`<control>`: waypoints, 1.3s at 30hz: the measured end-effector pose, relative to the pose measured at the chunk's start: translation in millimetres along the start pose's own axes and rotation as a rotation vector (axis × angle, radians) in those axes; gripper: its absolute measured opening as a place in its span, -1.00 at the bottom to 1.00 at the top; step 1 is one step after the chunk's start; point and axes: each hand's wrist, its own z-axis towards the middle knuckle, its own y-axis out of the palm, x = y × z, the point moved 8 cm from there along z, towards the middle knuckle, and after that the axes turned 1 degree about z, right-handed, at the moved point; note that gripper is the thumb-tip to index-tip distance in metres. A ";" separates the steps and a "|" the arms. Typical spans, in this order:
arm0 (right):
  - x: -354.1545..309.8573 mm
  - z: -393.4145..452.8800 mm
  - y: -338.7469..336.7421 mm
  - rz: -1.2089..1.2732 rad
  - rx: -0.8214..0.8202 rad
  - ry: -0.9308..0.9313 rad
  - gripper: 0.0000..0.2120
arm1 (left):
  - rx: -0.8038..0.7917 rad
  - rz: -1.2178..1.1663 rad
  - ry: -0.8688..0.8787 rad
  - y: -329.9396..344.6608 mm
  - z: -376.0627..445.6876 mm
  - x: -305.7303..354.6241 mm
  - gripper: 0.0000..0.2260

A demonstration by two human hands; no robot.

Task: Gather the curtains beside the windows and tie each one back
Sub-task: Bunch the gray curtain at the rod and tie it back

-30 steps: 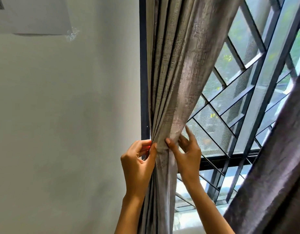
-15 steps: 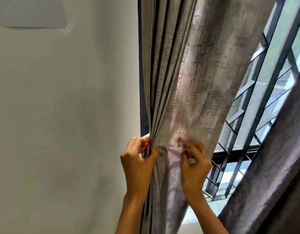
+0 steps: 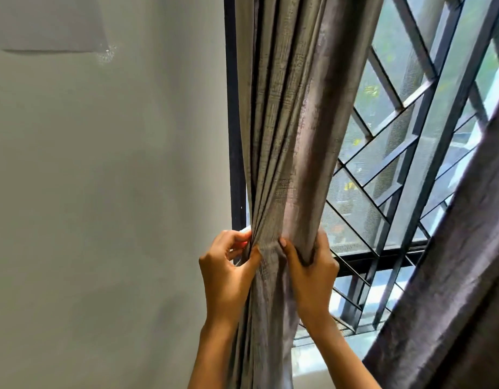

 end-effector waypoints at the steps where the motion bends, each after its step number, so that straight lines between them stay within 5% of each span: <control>1: -2.3 -4.3 -2.1 -0.054 0.020 -0.038 -0.65 | 0.005 0.020 0.016 1.2 -0.6 1.3 -0.80; 9: -26.0 -31.6 12.7 0.051 -0.255 -0.109 -0.35 | -0.001 0.041 0.044 4.8 -4.7 6.9 -0.82; 15: -17.5 -33.7 33.6 0.173 -0.439 -0.002 -0.43 | -0.081 -0.122 -0.190 4.4 -4.6 -18.0 -0.82; 26: -24.7 -16.1 22.1 0.138 -0.406 -0.035 -0.82 | -0.085 -0.266 -0.297 6.6 -7.3 -13.1 -0.77; 33: -12.3 -11.4 20.6 0.357 -0.446 0.176 -0.88 | -0.104 -0.246 -0.273 4.8 -11.9 -8.3 -0.84; 39: 4.2 -14.1 24.1 0.441 -0.422 0.274 -0.77 | -0.006 0.106 -0.074 -10.3 -15.0 2.3 -0.74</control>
